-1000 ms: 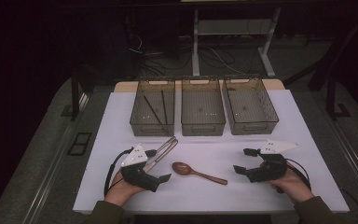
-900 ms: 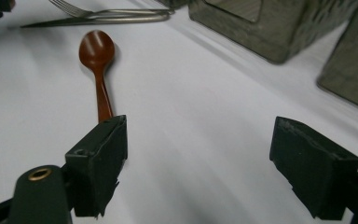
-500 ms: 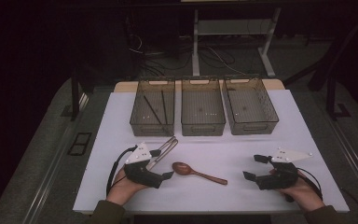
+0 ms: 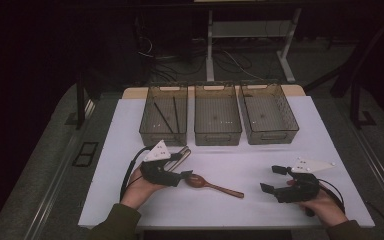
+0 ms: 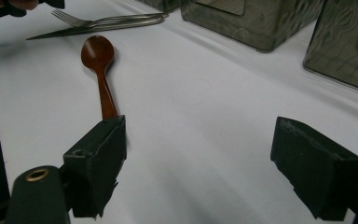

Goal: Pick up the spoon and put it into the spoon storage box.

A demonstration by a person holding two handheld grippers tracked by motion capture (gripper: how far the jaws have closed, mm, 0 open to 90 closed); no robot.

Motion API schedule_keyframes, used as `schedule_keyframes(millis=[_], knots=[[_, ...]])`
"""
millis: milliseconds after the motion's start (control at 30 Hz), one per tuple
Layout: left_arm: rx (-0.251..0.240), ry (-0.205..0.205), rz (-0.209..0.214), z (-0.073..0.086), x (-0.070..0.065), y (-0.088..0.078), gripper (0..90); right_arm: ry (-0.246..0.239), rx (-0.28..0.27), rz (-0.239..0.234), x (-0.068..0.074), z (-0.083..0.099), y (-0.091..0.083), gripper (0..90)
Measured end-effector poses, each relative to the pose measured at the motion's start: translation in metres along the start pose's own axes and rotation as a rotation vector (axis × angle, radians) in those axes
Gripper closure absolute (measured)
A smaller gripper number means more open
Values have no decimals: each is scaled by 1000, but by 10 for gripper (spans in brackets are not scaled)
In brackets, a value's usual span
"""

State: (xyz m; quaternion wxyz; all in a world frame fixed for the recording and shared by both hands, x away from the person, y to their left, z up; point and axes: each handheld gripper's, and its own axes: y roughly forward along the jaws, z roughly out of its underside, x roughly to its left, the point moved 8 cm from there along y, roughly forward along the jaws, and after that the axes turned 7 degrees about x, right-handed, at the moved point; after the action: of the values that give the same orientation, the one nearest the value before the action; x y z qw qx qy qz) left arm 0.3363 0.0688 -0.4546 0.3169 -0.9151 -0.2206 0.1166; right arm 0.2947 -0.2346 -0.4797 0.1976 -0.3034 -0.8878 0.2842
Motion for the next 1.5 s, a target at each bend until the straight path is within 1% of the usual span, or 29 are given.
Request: schedule_keyframes(millis=[133, 200, 267, 367, 433, 467, 533, 733, 933, 1200, 1300, 1400, 1500], knots=[[22, 11, 15, -7, 3, 11, 337, 3, 6, 4, -1, 1, 1, 176], [43, 10, 24, -10, 4, 17, 358, 6, 7, 5, -1, 1, 0, 176], [44, 4, 29, -13, 4, 22, 374, 6, 8, 6, -1, 1, 0, 177], [55, 13, 42, -15, 3, 30, 409, 6, 12, 6, -1, 2, 1, 176], [71, 16, 54, -12, 2, 33, 427, 0, 14, 6, -1, 2, 2, 177], [86, 20, 59, -10, 1, 35, 436, -1, 17, 5, -1, 2, 2, 176], [107, 21, 63, -7, 1, 37, 443, -3, 17, 2, -1, 3, 2, 176], [157, 36, 84, 2, -3, 41, 447, -5, 24, 0, 0, 3, 4, 177], [196, 46, 107, 7, -6, 44, 438, -8, 29, 7, -1, 4, 4, 177], [234, 72, 114, 14, -10, 47, 424, -6, 30, 9, -2, 4, 4, 176], [247, 71, 120, 17, -12, 47, 418, -6, 30, 9, -2, 5, 4, 177], [261, 81, 122, 18, -13, 48, 414, -5, 29, 11, -3, 4, 4, 176], [265, 85, 124, 19, -14, 49, 410, -4, 28, 11, -3, 4, 4, 177]])
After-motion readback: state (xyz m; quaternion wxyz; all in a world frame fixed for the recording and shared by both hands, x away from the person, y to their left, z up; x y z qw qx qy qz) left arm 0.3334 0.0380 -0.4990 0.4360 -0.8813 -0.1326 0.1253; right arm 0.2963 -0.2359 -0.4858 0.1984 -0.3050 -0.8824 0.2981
